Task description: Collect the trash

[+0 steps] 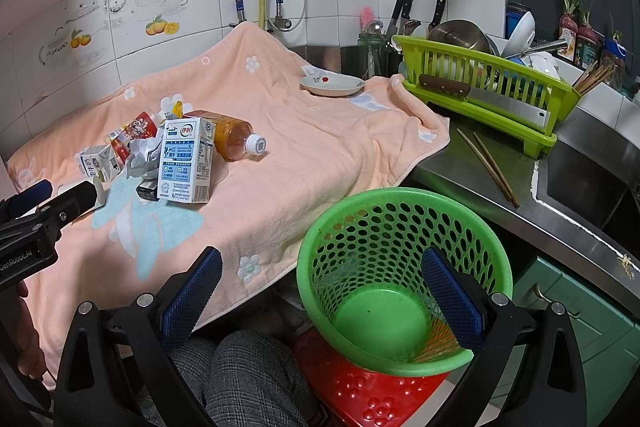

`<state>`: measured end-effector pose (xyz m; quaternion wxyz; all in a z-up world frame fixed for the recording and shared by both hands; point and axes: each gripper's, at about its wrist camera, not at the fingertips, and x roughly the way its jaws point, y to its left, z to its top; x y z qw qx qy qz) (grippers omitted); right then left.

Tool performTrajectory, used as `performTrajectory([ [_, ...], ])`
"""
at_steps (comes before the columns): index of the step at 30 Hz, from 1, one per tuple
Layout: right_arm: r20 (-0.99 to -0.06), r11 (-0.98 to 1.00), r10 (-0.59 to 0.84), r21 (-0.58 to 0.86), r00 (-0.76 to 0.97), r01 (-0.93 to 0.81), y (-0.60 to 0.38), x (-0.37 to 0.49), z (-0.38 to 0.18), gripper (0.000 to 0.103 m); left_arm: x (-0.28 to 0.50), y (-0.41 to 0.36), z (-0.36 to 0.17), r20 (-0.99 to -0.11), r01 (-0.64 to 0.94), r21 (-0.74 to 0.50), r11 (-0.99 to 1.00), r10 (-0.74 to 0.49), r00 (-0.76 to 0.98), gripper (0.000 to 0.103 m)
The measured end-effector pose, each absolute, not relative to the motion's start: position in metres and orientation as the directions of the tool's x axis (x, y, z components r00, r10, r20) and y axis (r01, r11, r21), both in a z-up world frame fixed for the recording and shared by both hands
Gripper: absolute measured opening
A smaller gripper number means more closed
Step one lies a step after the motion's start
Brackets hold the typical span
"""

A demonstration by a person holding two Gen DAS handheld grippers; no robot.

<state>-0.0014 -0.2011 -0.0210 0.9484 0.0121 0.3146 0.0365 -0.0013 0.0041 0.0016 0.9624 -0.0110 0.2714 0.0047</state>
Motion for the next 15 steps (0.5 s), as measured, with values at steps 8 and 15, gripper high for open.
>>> performTrajectory([
  [8, -0.599, 0.997, 0.082, 0.048, 0.797, -0.067, -0.1974, 0.0014, -0.0205, 0.097, -0.0010, 0.0054, 0.0029, -0.523, -0.022, -0.022, 1.000, 0.007, 0.852, 0.098],
  [15, -0.600, 0.996, 0.090, 0.047, 0.795, -0.077, -0.1958, 0.0031, -0.0211, 0.097, 0.0001, 0.0092, 0.0021, -0.526, -0.025, -0.027, 0.999, 0.007, 0.850, 0.098],
])
